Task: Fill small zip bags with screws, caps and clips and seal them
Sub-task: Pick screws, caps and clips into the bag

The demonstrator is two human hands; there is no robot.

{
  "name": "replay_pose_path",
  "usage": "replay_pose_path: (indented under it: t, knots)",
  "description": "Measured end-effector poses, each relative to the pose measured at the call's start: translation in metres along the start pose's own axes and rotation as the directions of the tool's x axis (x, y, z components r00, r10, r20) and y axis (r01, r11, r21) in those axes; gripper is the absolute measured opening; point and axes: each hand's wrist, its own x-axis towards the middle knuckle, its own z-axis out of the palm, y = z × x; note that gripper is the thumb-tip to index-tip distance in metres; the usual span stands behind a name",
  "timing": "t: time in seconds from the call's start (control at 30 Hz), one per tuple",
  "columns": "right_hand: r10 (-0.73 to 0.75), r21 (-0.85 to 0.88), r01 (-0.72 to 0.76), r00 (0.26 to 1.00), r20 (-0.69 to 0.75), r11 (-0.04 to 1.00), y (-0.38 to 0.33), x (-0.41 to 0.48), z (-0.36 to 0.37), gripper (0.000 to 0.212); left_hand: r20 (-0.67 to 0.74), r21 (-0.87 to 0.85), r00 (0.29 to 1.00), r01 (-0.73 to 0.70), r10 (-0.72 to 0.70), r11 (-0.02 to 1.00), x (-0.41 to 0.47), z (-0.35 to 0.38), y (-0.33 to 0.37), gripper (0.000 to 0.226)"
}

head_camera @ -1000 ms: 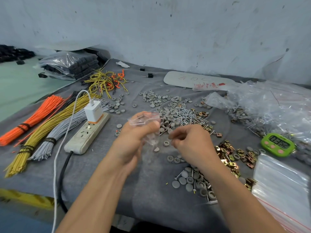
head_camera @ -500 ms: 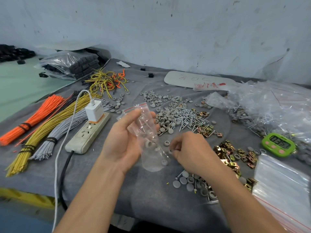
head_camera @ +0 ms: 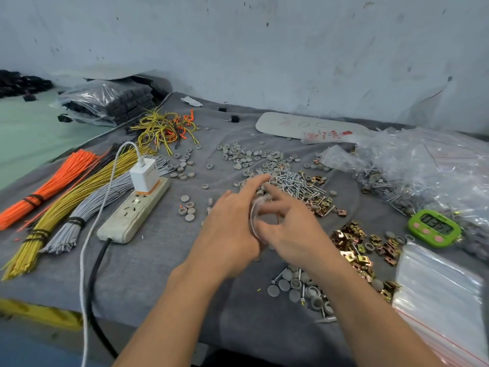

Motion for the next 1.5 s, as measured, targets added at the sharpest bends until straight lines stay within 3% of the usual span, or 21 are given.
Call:
replay_pose_path:
  t: [0.1, 0.17, 0.23, 0.3, 0.37, 0.5, 0.63, 0.7, 0.8, 0.9, 1.2, 1.37, 1.5]
  knots:
    - [0.041, -0.147, -0.037, 0.999, 0.023, 0.988, 0.009, 0.001, 0.004, 0.021, 0.199, -0.156, 0.980, 0.053, -0.022, 0.986, -0.002, -0.001, -0.005, 0.121]
    - [0.191, -0.076, -0.189, 0.981, 0.020, 0.979, 0.012, 0.001, -0.002, 0.026, 0.200, -0.339, 0.979, 0.109, -0.042, 0.935, -0.001, -0.010, -0.015, 0.120]
    - [0.280, 0.150, -0.291, 0.956, 0.091, 0.945, 0.014, -0.001, -0.011, 0.040, 0.079, -0.540, 0.977, 0.207, -0.195, 0.816, 0.000, -0.020, -0.024, 0.096]
    - [0.261, 0.371, -0.301, 0.953, 0.155, 0.878, 0.014, -0.003, -0.022, 0.058, -0.002, -0.655, 0.905, 0.319, -0.424, 0.685, 0.002, -0.025, -0.032, 0.056]
    - [0.212, 0.557, -0.306, 0.950, 0.228, 0.773, 0.018, -0.005, -0.031, 0.066, 0.078, -0.655, 0.862, 0.423, -0.501, 0.626, 0.001, -0.025, -0.032, 0.034]
    - [0.091, 0.784, -0.336, 0.936, 0.341, 0.521, 0.021, -0.007, -0.038, 0.056, 0.369, -0.701, 0.849, 0.522, -0.379, 0.486, -0.006, -0.023, -0.023, 0.039]
    - [0.112, 0.843, -0.355, 0.934, 0.339, 0.405, 0.025, -0.004, -0.039, 0.048, 0.482, -0.765, 0.844, 0.537, -0.238, 0.355, -0.006, -0.025, -0.020, 0.081]
    - [0.187, 0.815, -0.364, 0.932, 0.312, 0.451, 0.028, -0.003, -0.039, 0.044, 0.475, -0.759, 0.843, 0.538, -0.253, 0.368, -0.005, -0.027, -0.020, 0.083]
    - [0.250, 0.740, -0.379, 0.925, 0.286, 0.555, 0.032, -0.002, -0.038, 0.050, 0.449, -0.700, 0.843, 0.538, -0.296, 0.469, -0.006, -0.027, -0.020, 0.073]
    - [0.255, 0.741, -0.369, 0.929, 0.270, 0.561, 0.034, -0.002, -0.038, 0.054, 0.440, -0.665, 0.840, 0.542, -0.318, 0.514, -0.005, -0.025, -0.023, 0.066]
    - [0.198, 0.743, -0.289, 0.957, 0.211, 0.604, 0.037, -0.003, -0.036, 0.060, 0.430, -0.682, 0.824, 0.564, -0.368, 0.466, -0.003, -0.023, -0.022, 0.072]
    - [0.211, 0.696, -0.276, 0.961, 0.179, 0.663, 0.041, -0.003, -0.039, 0.069, 0.408, -0.739, 0.853, 0.518, -0.326, 0.431, -0.005, -0.020, -0.014, 0.042]
    - [0.220, 0.679, -0.269, 0.962, 0.161, 0.683, 0.039, -0.004, -0.038, 0.068, 0.368, -0.723, 0.855, 0.510, -0.364, 0.467, -0.004, -0.016, -0.010, 0.035]
